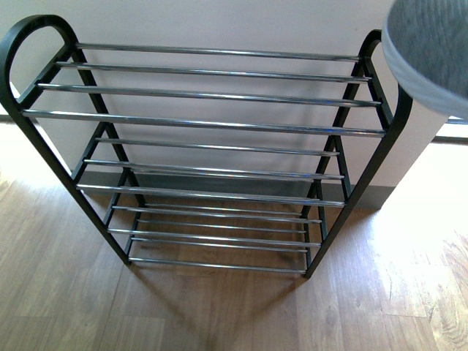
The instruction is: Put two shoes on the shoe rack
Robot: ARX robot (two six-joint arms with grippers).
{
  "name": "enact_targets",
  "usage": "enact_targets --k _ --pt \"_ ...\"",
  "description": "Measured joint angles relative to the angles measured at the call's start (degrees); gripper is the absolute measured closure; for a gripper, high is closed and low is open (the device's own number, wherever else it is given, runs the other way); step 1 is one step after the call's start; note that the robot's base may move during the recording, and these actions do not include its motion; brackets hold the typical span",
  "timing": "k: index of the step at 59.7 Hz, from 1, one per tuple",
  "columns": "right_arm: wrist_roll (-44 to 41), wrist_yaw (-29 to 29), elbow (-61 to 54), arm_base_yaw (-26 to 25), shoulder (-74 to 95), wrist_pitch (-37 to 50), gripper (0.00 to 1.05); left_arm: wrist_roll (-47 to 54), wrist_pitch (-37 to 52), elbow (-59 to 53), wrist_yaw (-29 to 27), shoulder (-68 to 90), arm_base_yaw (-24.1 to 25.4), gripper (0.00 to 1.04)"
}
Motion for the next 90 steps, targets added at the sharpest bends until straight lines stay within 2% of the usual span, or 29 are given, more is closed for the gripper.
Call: enact_targets --k 11,21,28,37,50,64,90 --pt "10.5 8.7 15.3 8.3 9.6 -3.5 1.04 0.0 0.0 0.0 0.3 0.0 0.0 1.04" --pt "18.4 15.5 22.4 16.6 18.4 -3.5 1.04 0.0 0.0 0.0 0.3 0.0 0.0 1.04" --pt "24.3 17.7 26.2 19.2 25.0 -6.4 1.04 0.0 0.0 0.0 0.3 0.0 0.0 1.04" --pt "32.8 17.9 29.3 20.7 31.0 -11.3 1.04 0.0 0.0 0.0 0.3 0.0 0.0 1.04" --pt "40.7 19.8 33.0 20.9 36.7 -10.6 1.04 0.0 0.0 0.0 0.3 0.0 0.0 1.04" --pt "45.4 23.4 37.5 21.4 44.2 -10.3 1.04 0.0 0.0 0.0 0.3 0.0 0.0 1.04" --pt "52.6 23.7 38.3 21.3 49.4 -11.6 1.04 0.0 0.0 0.0 0.3 0.0 0.0 1.04"
